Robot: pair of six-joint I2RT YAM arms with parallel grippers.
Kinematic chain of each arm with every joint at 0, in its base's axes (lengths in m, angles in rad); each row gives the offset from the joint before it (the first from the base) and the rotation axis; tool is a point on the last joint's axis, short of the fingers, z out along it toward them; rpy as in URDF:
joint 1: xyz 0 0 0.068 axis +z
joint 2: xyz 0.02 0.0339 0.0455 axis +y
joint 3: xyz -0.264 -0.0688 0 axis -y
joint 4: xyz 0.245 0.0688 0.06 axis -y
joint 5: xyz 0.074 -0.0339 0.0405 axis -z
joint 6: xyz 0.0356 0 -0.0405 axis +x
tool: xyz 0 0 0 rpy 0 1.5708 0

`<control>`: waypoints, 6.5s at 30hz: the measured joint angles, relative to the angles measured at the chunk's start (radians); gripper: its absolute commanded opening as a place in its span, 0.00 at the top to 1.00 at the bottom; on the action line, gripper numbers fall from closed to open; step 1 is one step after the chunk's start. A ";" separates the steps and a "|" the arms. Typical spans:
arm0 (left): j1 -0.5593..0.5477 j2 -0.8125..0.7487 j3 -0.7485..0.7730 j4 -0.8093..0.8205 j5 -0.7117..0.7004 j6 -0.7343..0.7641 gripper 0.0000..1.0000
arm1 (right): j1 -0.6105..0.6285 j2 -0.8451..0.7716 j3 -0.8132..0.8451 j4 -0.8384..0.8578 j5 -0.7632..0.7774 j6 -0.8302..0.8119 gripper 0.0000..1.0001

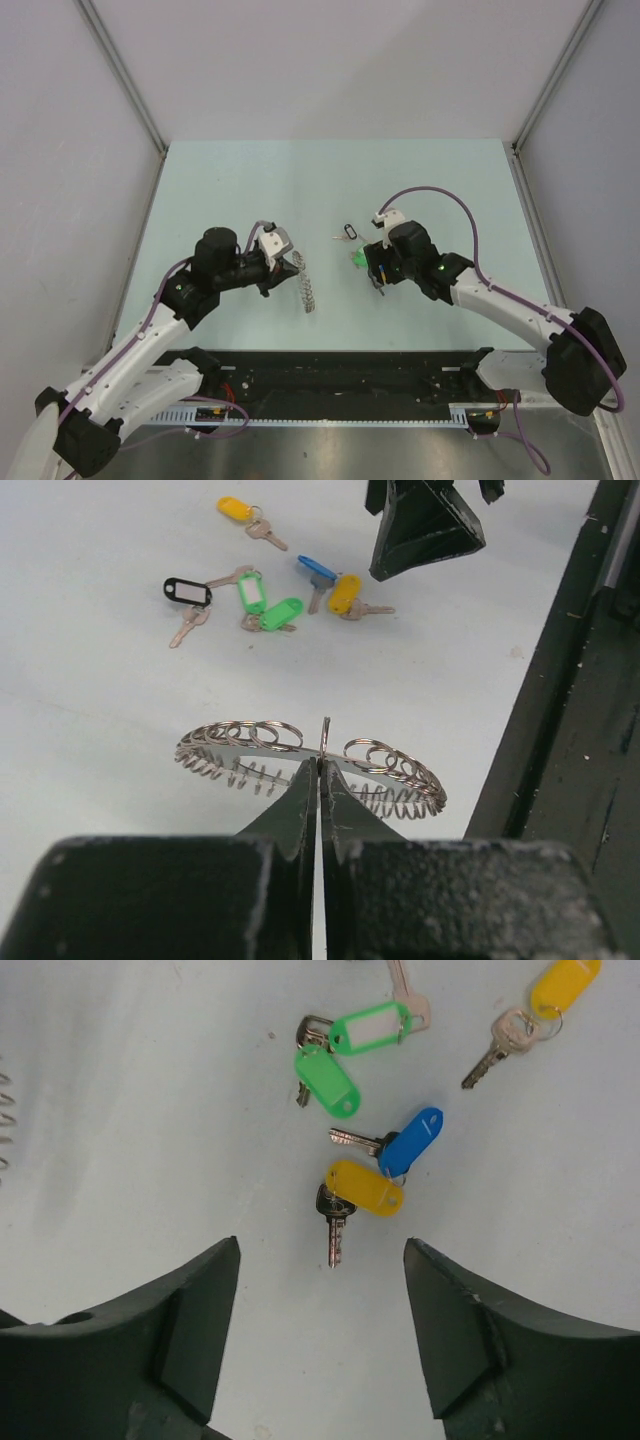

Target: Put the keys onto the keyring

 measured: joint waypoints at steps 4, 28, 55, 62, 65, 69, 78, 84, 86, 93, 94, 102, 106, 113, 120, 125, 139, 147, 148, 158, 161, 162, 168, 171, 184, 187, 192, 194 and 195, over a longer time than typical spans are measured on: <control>0.000 -0.006 0.000 0.001 -0.041 -0.018 1.00 | -0.010 0.071 0.000 0.010 0.003 0.034 0.42; 0.000 -0.011 -0.003 0.016 -0.067 -0.049 1.00 | -0.010 0.301 -0.068 0.237 0.021 0.086 0.74; 0.000 -0.006 -0.006 0.016 -0.064 -0.049 1.00 | -0.018 0.259 -0.050 0.104 -0.045 0.057 1.00; 0.000 -0.006 -0.006 0.016 -0.066 -0.049 1.00 | -0.006 0.261 0.097 -0.113 -0.118 0.019 1.00; 0.000 -0.008 -0.006 0.016 -0.067 -0.049 1.00 | 0.007 0.288 0.139 -0.175 -0.136 -0.011 1.00; 0.000 -0.011 -0.006 0.016 -0.068 -0.049 1.00 | 0.041 0.381 0.197 -0.249 -0.141 -0.053 1.00; 0.000 -0.015 -0.007 0.016 -0.068 -0.048 1.00 | 0.105 0.499 0.277 -0.327 -0.098 -0.097 0.98; 0.000 -0.015 -0.007 0.016 -0.068 -0.048 1.00 | 0.122 0.525 0.309 -0.345 -0.066 -0.103 0.73; 0.000 -0.016 -0.008 0.016 -0.068 -0.048 1.00 | 0.128 0.522 0.312 -0.348 -0.059 -0.098 0.69; 0.000 -0.023 -0.009 0.016 -0.068 -0.048 1.00 | 0.166 0.389 0.294 -0.324 -0.014 -0.047 0.62; 0.000 -0.023 -0.009 0.016 -0.068 -0.048 1.00 | 0.172 0.351 0.275 -0.299 -0.007 -0.038 0.62; 0.000 -0.032 -0.014 0.016 -0.067 -0.049 1.00 | 0.176 0.097 -0.047 -0.005 0.035 0.042 0.64; 0.000 -0.033 -0.014 0.016 -0.067 -0.049 1.00 | 0.176 -0.001 -0.267 0.193 0.053 0.096 0.66; 0.000 -0.033 -0.016 0.016 -0.067 -0.049 1.00 | 0.171 -0.057 -0.420 0.459 0.081 0.181 0.67; 0.000 -0.033 -0.016 0.017 -0.067 -0.049 1.00 | 0.170 -0.057 -0.430 0.544 0.081 0.223 0.72; 0.000 -0.033 -0.016 0.017 -0.067 -0.049 1.00 | 0.162 -0.037 -0.430 0.555 0.080 0.250 0.73; 0.000 -0.033 -0.016 0.017 -0.067 -0.049 1.00 | 0.154 0.049 -0.421 0.540 0.080 0.288 0.78; 0.000 -0.033 -0.016 0.017 -0.067 -0.049 1.00 | 0.153 0.088 -0.402 0.538 0.078 0.291 0.78; 0.000 -0.033 -0.016 0.017 -0.066 -0.049 1.00 | 0.152 0.088 -0.402 0.538 0.077 0.291 0.78; 0.000 -0.033 -0.016 0.017 -0.066 -0.049 1.00 | 0.151 0.095 -0.398 0.529 0.073 0.294 0.78; 0.000 -0.033 -0.016 0.017 -0.066 -0.049 1.00 | 0.151 0.095 -0.397 0.526 0.073 0.295 0.78; 0.000 -0.033 -0.016 0.017 -0.066 -0.049 0.99 | 0.151 0.095 -0.397 0.526 0.073 0.295 0.78; 0.000 -0.032 -0.016 0.017 -0.066 -0.049 1.00 | 0.151 0.095 -0.397 0.525 0.072 0.295 0.77; 0.000 -0.032 -0.016 0.017 -0.066 -0.049 1.00 | 0.150 0.095 -0.396 0.522 0.072 0.295 0.78; 0.000 -0.032 -0.016 0.017 -0.066 -0.049 1.00 | 0.150 0.094 -0.394 0.513 0.073 0.296 0.79; 0.000 -0.032 -0.016 0.017 -0.066 -0.049 1.00 | 0.151 0.094 -0.392 0.510 0.073 0.298 0.82; 0.000 -0.032 -0.016 0.017 -0.066 -0.049 1.00 | 0.151 0.094 -0.392 0.508 0.073 0.299 0.86; 0.000 -0.032 -0.016 0.017 -0.066 -0.049 1.00 | 0.151 0.094 -0.392 0.507 0.073 0.300 0.91; 0.000 -0.032 -0.016 0.017 -0.066 -0.049 1.00 | 0.151 0.094 -0.392 0.507 0.073 0.300 0.93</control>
